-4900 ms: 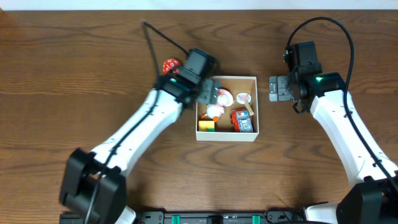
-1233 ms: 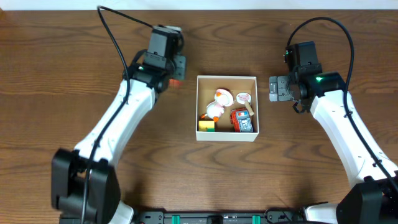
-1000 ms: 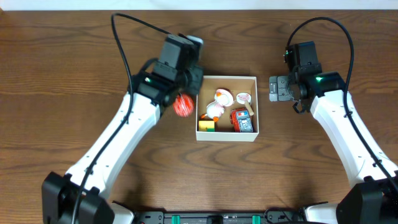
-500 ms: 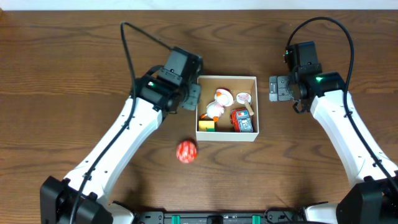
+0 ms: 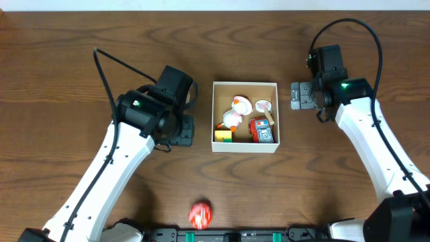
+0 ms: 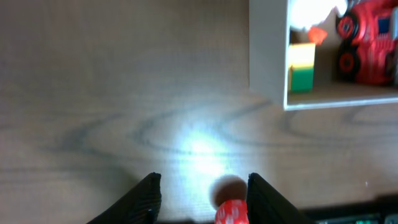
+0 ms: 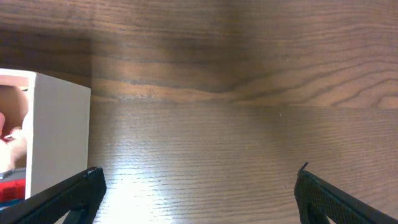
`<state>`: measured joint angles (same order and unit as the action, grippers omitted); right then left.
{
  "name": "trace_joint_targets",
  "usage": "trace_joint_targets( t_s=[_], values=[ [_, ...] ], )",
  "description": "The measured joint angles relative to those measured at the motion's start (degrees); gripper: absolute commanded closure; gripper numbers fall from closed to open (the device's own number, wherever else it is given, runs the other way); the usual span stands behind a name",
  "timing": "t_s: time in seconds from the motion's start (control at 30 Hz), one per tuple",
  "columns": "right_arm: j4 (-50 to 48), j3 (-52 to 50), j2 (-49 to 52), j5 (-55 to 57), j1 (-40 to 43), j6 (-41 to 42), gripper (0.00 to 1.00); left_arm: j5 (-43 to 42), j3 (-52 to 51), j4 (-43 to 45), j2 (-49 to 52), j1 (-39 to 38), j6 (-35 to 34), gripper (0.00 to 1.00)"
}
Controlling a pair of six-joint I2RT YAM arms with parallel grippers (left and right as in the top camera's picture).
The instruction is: Pack container
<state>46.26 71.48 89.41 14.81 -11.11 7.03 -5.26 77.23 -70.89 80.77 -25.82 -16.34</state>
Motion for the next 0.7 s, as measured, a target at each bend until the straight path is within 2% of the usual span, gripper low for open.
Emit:
trace_joint_targets(
  t_s=[0.3,0.7],
  values=[
    [0.0,0.0,0.0,0.0,0.0,0.0,0.01,-2.8,-1.2,-7.5,0.0,-0.2,-0.2,0.49],
    [0.0,0.0,0.0,0.0,0.0,0.0,0.01,-6.1,-12.3,-4.6,0.0,-7.3,-2.6,0.48]
  ],
)
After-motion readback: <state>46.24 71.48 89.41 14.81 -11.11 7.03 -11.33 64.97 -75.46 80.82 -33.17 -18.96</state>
